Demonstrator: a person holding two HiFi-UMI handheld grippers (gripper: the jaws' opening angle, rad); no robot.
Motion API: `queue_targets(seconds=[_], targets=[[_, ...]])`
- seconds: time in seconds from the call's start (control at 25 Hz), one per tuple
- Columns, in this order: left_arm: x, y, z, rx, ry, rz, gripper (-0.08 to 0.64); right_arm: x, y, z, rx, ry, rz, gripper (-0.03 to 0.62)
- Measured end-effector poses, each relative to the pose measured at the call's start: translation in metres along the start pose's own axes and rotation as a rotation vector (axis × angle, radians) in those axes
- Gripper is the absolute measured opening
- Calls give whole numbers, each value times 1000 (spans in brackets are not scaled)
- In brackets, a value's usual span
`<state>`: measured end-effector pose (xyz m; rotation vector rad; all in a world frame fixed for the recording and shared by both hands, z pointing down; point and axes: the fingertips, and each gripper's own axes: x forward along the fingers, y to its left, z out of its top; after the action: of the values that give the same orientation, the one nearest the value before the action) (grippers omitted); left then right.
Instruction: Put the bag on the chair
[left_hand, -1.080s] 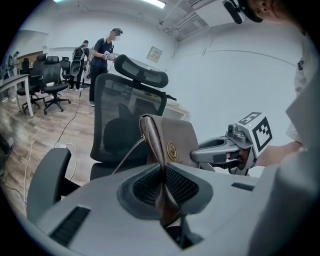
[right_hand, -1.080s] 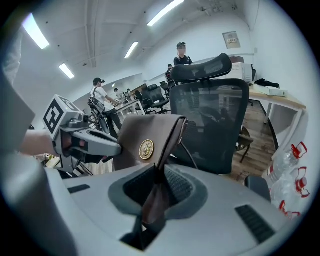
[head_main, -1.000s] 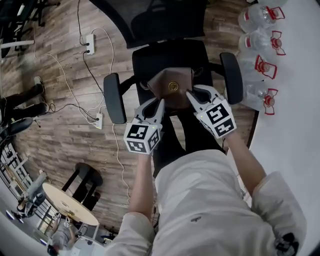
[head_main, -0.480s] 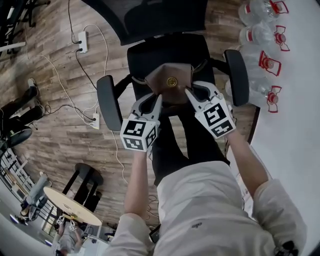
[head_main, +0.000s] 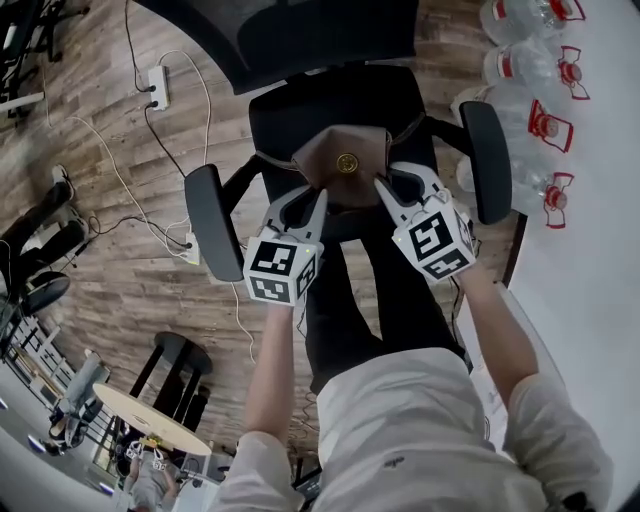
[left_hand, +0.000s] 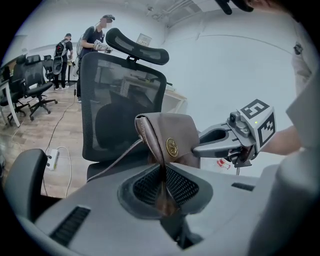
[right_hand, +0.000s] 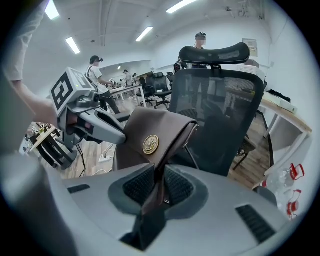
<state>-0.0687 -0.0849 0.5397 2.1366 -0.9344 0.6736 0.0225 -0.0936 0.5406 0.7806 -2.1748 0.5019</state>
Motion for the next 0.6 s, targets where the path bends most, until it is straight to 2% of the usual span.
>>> queue_targets(seconds=[0.6], targets=[[49,35,-22,36,26,23,31,57,-21,-27,-43,14,-23,63]])
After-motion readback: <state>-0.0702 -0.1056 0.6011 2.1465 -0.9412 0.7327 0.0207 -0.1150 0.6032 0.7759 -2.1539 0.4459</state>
